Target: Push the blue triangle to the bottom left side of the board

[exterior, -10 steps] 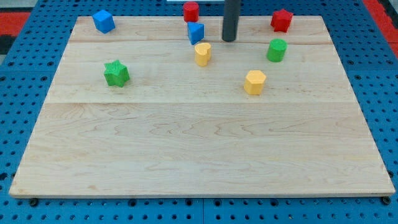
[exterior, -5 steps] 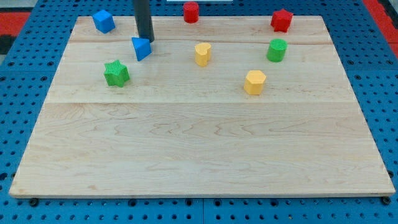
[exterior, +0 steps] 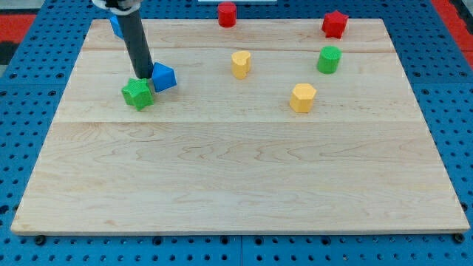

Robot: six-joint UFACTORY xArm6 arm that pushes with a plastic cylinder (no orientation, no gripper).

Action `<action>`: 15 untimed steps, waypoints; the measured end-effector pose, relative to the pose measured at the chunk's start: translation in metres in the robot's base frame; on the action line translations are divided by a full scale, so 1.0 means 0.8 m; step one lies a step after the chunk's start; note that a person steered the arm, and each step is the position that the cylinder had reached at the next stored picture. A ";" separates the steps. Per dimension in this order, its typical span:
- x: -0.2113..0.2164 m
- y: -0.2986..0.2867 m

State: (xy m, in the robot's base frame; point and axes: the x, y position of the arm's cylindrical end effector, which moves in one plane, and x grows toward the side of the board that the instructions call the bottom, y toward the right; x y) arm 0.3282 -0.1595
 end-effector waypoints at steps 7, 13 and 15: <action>0.148 0.126; 0.243 0.030; 0.244 -0.065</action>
